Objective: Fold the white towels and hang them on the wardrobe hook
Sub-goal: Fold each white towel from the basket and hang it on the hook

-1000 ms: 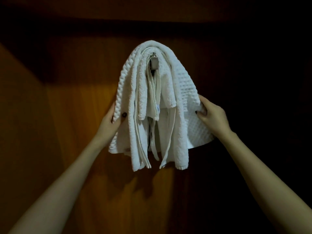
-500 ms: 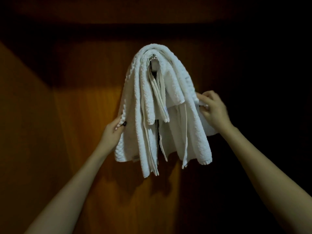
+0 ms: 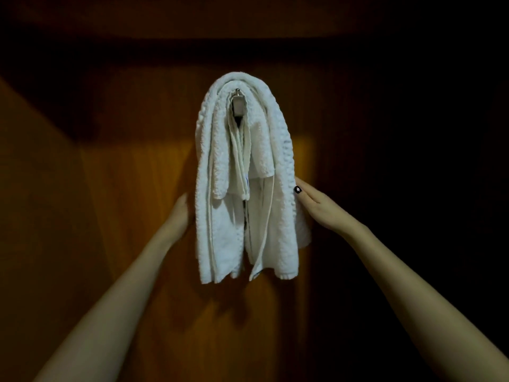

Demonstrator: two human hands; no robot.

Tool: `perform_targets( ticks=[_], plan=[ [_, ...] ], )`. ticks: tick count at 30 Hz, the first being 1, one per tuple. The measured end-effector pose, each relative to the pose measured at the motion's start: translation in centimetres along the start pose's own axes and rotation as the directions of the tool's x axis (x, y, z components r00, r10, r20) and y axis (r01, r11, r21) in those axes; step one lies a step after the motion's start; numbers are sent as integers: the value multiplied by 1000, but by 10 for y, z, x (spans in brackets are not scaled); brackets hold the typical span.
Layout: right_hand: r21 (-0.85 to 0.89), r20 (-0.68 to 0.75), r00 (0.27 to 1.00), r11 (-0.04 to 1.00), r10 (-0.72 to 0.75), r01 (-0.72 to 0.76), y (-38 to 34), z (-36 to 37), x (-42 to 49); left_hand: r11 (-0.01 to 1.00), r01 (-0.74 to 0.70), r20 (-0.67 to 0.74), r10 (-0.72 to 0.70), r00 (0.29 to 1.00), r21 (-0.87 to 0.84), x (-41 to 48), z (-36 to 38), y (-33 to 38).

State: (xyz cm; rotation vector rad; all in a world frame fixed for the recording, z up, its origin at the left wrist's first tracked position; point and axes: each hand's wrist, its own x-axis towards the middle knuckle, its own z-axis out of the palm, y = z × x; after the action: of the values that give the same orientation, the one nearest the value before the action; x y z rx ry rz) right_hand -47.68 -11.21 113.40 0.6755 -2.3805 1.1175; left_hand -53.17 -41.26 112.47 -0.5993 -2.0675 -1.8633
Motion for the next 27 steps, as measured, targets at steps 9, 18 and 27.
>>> perform_targets(
  ticks=[9,18,27],
  plan=[
    [-201,-257,966,975,38,-92,-38,-1,-29,930,-173,-13,187,982,326,-58,-35,22],
    [-357,-282,927,870,247,-341,-80,15,-166,834,-222,84,209,974,504,-174,-14,39],
    [-394,-162,788,693,594,-603,-88,76,-352,785,-308,500,-3,866,538,-330,100,6]
  ],
)
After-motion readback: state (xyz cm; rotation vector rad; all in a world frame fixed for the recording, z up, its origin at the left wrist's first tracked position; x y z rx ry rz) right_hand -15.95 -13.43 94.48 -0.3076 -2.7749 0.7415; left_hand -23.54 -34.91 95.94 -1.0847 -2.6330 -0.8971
